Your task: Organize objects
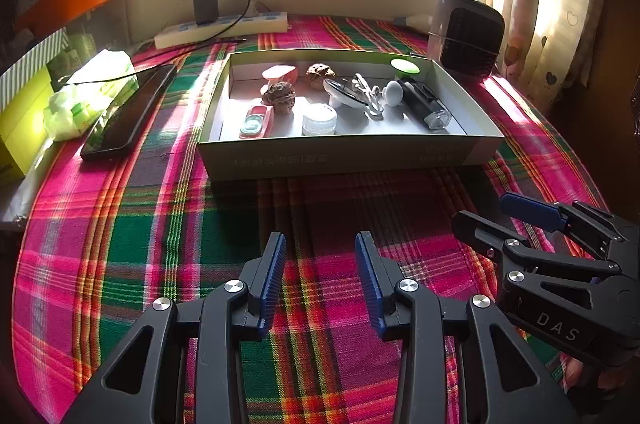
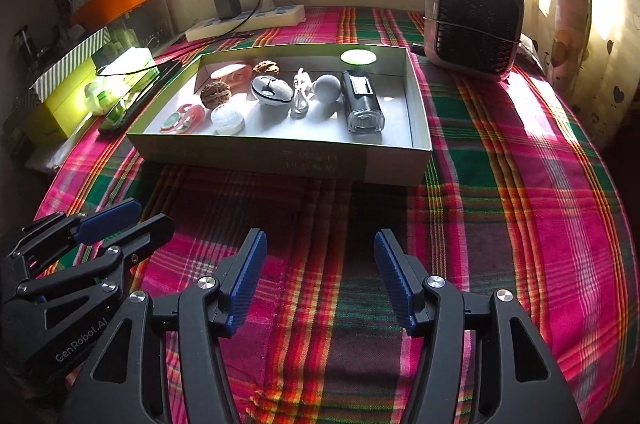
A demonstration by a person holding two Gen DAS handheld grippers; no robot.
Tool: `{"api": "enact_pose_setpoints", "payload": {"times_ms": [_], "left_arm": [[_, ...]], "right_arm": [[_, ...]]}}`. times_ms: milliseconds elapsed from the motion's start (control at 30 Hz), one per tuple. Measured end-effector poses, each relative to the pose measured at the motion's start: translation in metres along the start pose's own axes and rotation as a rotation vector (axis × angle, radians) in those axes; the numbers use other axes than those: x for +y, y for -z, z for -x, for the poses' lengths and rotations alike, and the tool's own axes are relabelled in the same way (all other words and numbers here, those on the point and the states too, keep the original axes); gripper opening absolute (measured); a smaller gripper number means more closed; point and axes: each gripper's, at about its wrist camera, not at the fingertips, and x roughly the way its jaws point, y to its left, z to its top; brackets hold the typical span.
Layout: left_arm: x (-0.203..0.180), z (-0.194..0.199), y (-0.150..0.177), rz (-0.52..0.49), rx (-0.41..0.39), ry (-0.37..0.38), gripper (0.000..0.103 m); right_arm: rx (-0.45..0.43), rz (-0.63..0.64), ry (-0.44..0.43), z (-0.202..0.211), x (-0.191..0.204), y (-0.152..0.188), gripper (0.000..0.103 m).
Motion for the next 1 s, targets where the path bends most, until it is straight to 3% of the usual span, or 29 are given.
{"api": "enact_pose_setpoints", "payload": {"times_ms": [467,1000], "left_arm": [[-0.007,-0.005,0.008,0.000,0.006,-0.028,0.036],[-0.012,-0.005,0.008,-0.026,0.011,-0.058,0.036]], "right_arm": [[0.004,0.015,0.083,0.002,0.007,0.019,0.064],[0.005,-0.006,0.093,0.001,0.002,0.019,0.068]]}}
